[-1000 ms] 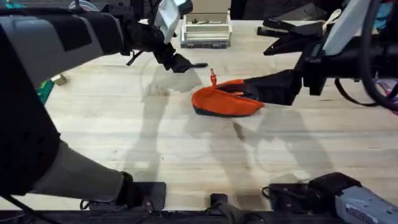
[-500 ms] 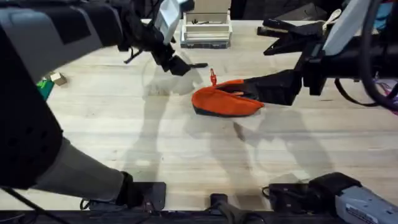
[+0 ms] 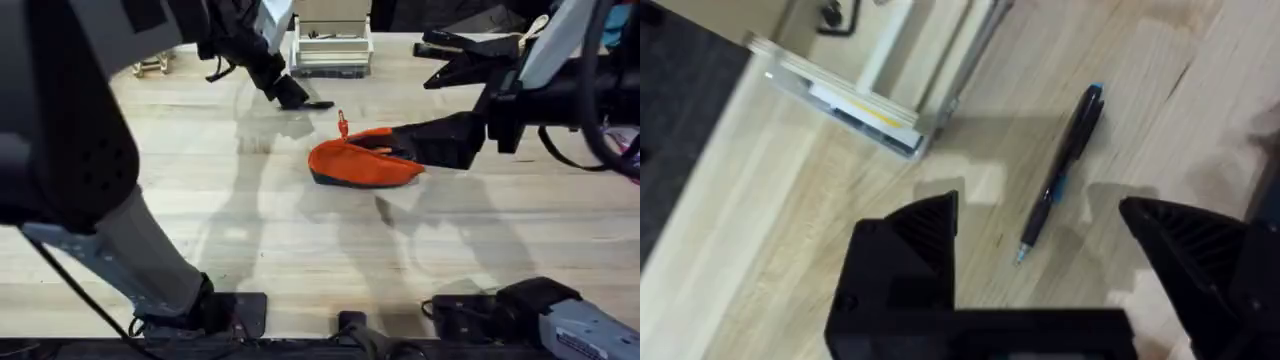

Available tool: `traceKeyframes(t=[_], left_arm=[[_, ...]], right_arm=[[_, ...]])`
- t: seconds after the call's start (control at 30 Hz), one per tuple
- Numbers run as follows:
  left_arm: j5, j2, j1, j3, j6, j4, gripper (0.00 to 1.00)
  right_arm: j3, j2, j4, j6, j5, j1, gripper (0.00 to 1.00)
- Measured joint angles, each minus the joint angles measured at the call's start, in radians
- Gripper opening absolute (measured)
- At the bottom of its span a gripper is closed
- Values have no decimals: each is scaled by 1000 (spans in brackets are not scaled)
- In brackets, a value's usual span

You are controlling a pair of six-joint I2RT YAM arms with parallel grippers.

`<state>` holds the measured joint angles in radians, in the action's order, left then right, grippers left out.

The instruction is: Unzip the bag, pick up the pens from the table one at a time and place them inside, then zip the bag closed.

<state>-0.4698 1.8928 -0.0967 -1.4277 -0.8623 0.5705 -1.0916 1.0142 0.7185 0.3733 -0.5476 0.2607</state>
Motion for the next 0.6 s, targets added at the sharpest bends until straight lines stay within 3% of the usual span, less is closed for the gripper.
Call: traceKeyframes(t=[0.6], left_arm=[[-12, 176, 2, -14, 22, 12, 993]], right_arm=[[0, 0, 0, 0, 0, 0, 998]])
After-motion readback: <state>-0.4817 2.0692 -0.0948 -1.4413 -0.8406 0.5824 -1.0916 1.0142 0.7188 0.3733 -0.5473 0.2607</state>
